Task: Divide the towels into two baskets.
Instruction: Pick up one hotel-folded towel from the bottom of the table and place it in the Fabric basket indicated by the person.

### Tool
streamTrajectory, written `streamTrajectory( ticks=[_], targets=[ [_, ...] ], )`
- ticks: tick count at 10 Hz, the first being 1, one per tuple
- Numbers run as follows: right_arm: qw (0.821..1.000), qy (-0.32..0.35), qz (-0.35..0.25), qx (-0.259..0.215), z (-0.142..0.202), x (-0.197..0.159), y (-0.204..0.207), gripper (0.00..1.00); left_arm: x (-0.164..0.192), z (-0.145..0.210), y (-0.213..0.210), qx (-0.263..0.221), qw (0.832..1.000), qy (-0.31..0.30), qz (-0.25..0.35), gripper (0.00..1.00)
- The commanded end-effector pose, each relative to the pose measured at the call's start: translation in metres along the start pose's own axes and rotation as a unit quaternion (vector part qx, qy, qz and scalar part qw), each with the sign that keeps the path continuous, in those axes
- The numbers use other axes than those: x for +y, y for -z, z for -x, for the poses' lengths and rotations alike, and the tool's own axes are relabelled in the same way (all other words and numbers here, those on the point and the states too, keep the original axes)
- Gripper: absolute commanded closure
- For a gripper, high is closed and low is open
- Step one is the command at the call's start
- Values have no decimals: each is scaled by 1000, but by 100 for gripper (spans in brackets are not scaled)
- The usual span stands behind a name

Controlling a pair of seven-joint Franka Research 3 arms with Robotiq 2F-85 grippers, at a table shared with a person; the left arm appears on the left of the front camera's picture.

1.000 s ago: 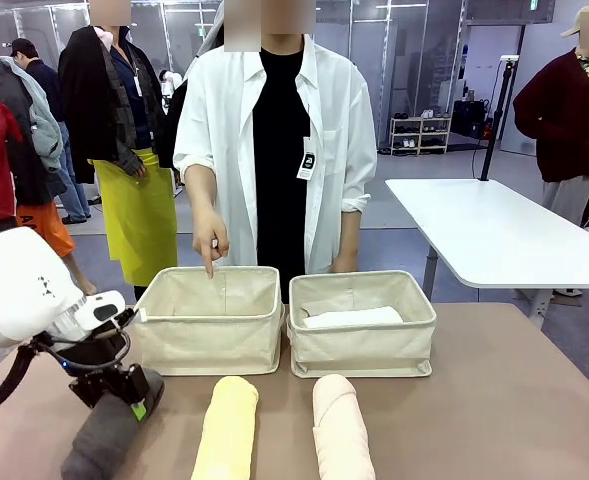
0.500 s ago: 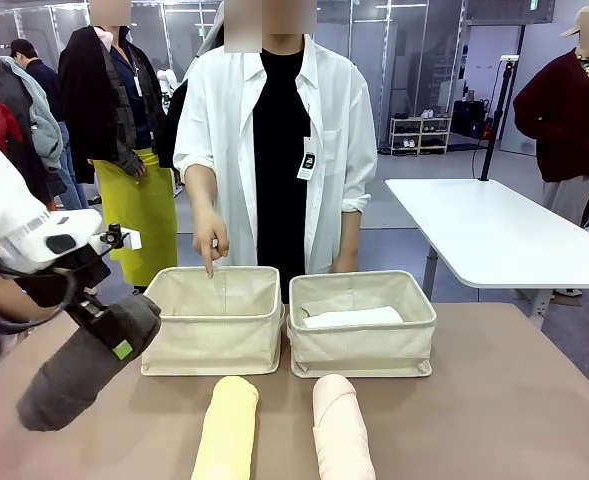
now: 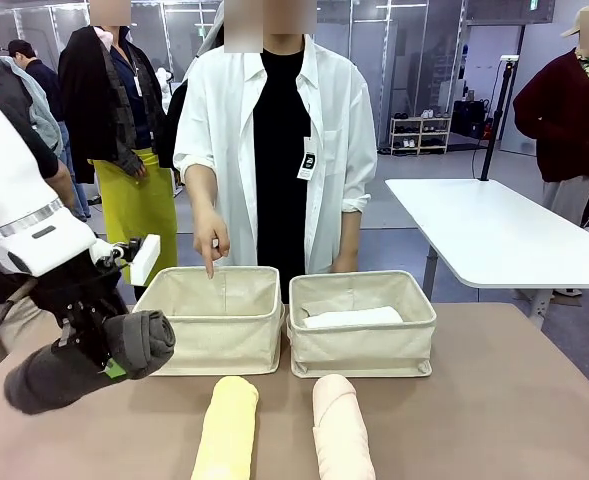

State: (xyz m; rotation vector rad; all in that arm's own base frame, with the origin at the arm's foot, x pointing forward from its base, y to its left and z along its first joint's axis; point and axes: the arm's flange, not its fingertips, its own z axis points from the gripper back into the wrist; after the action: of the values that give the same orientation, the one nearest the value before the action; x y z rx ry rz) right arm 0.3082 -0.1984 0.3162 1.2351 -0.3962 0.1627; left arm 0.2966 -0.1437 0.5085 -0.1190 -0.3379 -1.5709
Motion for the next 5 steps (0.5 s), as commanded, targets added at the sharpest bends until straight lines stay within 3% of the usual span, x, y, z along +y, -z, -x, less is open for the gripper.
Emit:
streamTrajectory(
  ticks=[1, 2, 4, 5],
  targets=[
    [1000, 1, 5, 0, 1, 2, 0, 0, -24, 32, 11, -82, 996, 2, -41, 79],
    [1000, 1, 5, 0, 1, 2, 0, 0, 0, 0, 0, 0, 1000, 0, 0, 79],
    [1000, 1, 5, 0, 1, 2, 0, 0, 0, 0, 0, 0, 1000, 0, 0, 79],
    [1000, 1, 5, 0, 1, 2, 0, 0, 5, 1, -4, -12, 1000, 15, -15, 64]
  ],
)
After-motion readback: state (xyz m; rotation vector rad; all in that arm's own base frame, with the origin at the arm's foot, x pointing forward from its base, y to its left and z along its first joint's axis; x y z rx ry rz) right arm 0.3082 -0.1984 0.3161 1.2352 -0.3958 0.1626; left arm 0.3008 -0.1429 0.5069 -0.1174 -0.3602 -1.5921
